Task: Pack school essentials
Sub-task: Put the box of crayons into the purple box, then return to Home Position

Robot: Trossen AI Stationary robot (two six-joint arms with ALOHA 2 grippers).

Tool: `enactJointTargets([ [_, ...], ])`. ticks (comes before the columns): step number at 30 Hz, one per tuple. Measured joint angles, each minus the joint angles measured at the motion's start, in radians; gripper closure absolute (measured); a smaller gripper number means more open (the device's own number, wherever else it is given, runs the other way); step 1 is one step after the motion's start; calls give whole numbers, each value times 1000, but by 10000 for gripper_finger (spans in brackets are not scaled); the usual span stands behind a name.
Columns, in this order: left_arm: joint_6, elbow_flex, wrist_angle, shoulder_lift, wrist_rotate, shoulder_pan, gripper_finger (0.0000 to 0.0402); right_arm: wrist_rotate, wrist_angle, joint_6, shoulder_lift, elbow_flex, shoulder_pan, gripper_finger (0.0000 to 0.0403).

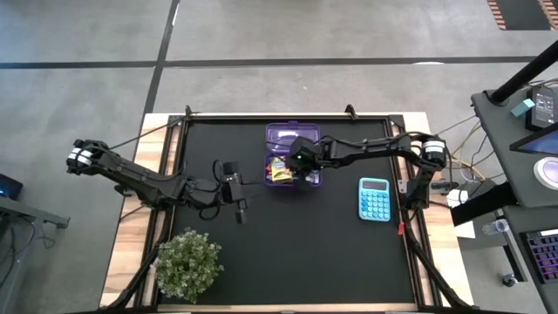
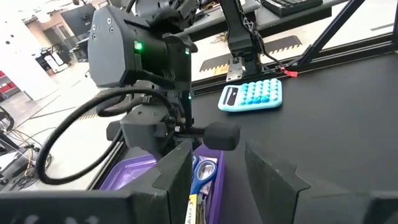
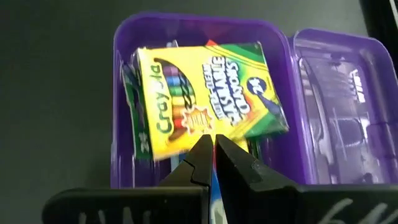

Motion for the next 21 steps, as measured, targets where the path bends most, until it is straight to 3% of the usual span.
enactJointTargets([
  [8, 0, 0, 19, 0, 0, 0, 272, -1, -37, 53, 5, -10, 1, 394],
  [16, 0, 0, 33, 0, 0, 0, 272, -3, 165, 44, 21, -52, 5, 394],
  [21, -1, 6, 35, 0, 0, 0, 272, -2, 111, 39, -36, -22, 11, 394],
])
